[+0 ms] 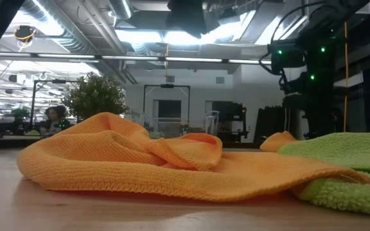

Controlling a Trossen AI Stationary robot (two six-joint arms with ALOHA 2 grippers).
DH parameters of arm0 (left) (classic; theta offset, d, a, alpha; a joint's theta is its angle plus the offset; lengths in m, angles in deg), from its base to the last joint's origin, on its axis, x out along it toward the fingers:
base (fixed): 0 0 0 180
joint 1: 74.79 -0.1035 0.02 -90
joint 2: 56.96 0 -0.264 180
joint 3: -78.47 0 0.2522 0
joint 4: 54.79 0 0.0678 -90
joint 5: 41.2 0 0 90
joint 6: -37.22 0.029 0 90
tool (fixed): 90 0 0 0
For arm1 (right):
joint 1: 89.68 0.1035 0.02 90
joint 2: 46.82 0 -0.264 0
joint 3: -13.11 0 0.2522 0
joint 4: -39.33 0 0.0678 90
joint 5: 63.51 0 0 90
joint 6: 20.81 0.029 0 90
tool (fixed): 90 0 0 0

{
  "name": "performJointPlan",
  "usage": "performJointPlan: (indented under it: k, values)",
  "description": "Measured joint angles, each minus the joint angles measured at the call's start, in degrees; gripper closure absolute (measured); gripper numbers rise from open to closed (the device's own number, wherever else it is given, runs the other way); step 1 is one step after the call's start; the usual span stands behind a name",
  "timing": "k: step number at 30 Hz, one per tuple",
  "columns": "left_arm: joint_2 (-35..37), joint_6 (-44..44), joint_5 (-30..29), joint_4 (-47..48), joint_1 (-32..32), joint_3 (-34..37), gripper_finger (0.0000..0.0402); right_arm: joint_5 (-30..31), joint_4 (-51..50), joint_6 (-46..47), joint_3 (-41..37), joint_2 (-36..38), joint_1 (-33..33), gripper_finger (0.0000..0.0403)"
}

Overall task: Fold microfiber towels
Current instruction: Fold the top orange microfiber cloth

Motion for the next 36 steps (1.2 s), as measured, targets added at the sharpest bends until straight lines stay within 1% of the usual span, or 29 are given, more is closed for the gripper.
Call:
performJointPlan:
  k: [4,10,13,16,21,23,24,28,32,34,36]
  values:
    - [0.01,-0.1,0.0,-0.52,0.0,1.54,0.0283,0.23,9.12,-0.09,-3.38,-0.42,-0.63,0.0352]
    - [0.01,-0.46,0.34,-1.05,0.2,1.84,0.0283,0.13,24.3,-3.35,-8.3,-4.28,-1.75,0.0356]
    - [0.01,-0.46,0.46,-1.15,0.2,1.86,0.0283,-4.4,30.54,-8.53,-8.79,-6.01,-1.63,0.0368]
    - [0.01,-0.46,0.46,-1.15,0.2,1.86,0.0283,-12.43,35.76,-14.54,-8.73,-7.25,-0.95,0.0383]
    - [0.01,-0.46,0.46,-1.13,0.18,1.86,0.0283,-26.9,38.0,-24.08,-8.73,-8.21,1.26,0.0397]
    - [0.01,-0.46,0.46,-1.13,0.18,1.86,0.0283,-32.55,38.1,-25.93,-8.73,-8.26,2.65,0.0398]
    - [0.01,-0.46,0.46,-1.13,0.19,1.86,0.0283,-34.04,38.1,-26.07,-8.73,-8.27,3.34,0.0397]
    - [0.01,-0.27,0.46,-1.13,0.17,1.86,0.0283,-36.85,37.75,-25.8,-8.1,-8.33,5.87,0.0388]
    - [0.01,-0.07,0.46,-1.13,0.15,1.89,0.0283,-40.29,36.08,-26.03,-5.36,-8.3,8.44,0.0383]
    - [0.01,-0.04,0.46,-1.11,0.13,1.91,0.0283,-39.17,33.86,-26.36,-3.0,-8.02,9.49,0.0386]
    - [0.01,-0.04,0.46,-1.11,0.11,1.91,0.0283,-34.78,29.74,-25.67,0.22,-7.44,10.18,0.0391]
